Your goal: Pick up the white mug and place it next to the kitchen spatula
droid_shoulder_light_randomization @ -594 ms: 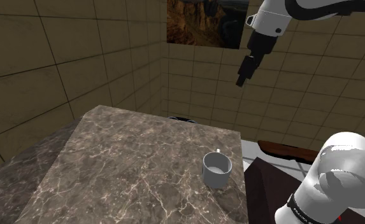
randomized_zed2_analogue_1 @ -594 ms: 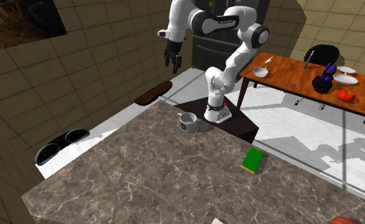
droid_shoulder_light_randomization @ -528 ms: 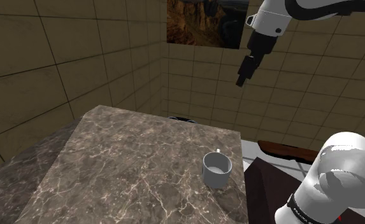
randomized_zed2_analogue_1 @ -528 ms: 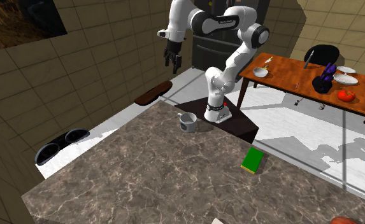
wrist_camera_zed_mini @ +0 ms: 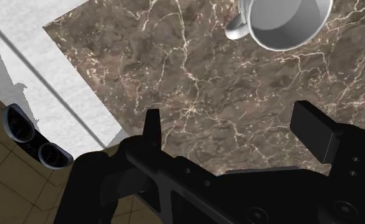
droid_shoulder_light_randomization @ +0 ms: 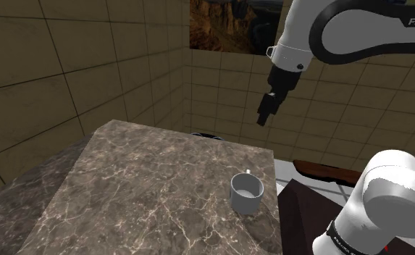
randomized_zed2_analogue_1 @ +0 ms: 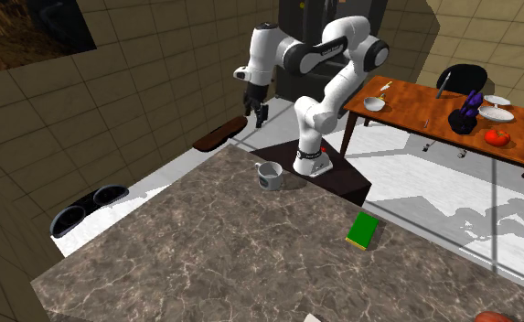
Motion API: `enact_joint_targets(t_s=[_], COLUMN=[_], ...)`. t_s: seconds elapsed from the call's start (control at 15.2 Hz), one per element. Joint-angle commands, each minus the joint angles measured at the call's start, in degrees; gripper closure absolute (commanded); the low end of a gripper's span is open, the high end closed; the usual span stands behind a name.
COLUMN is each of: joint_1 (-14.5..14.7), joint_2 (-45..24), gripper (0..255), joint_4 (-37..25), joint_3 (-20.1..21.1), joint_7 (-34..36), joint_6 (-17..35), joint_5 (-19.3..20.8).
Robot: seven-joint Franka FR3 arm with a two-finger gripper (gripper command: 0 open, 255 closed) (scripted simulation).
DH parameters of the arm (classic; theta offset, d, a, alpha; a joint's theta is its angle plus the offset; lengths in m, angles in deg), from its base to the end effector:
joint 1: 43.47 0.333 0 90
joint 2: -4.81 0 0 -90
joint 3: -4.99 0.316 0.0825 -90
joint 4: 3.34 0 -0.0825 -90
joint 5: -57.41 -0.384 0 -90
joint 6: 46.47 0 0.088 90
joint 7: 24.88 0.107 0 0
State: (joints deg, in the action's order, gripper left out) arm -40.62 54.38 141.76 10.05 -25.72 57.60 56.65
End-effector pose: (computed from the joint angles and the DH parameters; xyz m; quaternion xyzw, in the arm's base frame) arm 0.3030 0.0485 0.5519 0.9950 0.0620 0.0747 0.0235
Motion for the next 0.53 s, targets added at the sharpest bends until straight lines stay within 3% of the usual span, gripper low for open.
enact_joint_targets(t_s=[0.0, 0.46], joint_1=[0.93, 4.25], joint_2=[0.11, -2.75], gripper=[0, 0], joint_4=[2.82, 9.85], joint_3=[2.37, 10.06], joint_7=[2.7, 10.81], joint_6=[2.03, 9.65], joint_5=[-1.55, -6.84])
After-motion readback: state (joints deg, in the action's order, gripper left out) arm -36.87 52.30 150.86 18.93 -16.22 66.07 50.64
